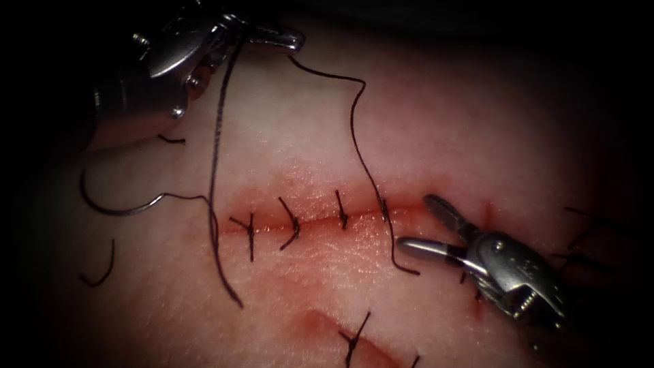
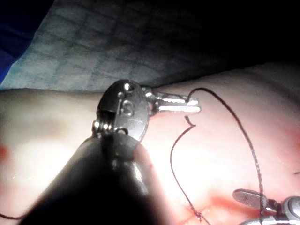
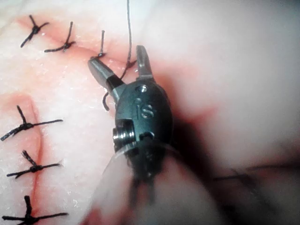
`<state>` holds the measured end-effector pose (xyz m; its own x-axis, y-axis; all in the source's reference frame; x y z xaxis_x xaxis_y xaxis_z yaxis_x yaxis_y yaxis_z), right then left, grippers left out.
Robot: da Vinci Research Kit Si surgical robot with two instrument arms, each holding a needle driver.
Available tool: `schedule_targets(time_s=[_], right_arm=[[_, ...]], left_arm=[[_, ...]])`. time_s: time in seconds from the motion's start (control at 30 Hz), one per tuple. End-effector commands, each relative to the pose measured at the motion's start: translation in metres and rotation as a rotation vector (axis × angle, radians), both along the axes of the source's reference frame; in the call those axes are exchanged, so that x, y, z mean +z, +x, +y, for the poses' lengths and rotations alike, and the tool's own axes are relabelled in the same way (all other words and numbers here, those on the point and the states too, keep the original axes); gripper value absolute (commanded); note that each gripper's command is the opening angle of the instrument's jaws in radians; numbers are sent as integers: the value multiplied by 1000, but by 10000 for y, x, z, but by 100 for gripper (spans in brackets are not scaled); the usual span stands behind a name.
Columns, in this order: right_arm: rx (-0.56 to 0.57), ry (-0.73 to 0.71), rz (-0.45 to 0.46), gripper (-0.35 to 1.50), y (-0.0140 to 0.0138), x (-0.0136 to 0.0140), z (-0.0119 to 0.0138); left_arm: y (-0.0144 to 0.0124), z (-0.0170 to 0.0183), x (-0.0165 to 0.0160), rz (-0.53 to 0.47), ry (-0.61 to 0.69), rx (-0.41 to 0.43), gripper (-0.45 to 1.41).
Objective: Wound Closure
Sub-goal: Cut the long suture with the right hand.
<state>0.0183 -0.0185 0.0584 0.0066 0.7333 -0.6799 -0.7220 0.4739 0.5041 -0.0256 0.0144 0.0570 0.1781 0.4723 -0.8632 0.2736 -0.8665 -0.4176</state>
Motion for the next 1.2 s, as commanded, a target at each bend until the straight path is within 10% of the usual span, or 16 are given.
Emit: schedule_targets(time_s=[0.03,1.2], right_arm=[[-16,-11,-10,125,18,10,7],[-157,-203,-162,128,88,51,29]], left_arm=[[-7,3,-1,-2,-4,0,-45],[-10,-37,-80,-27,-42,2,-45]])
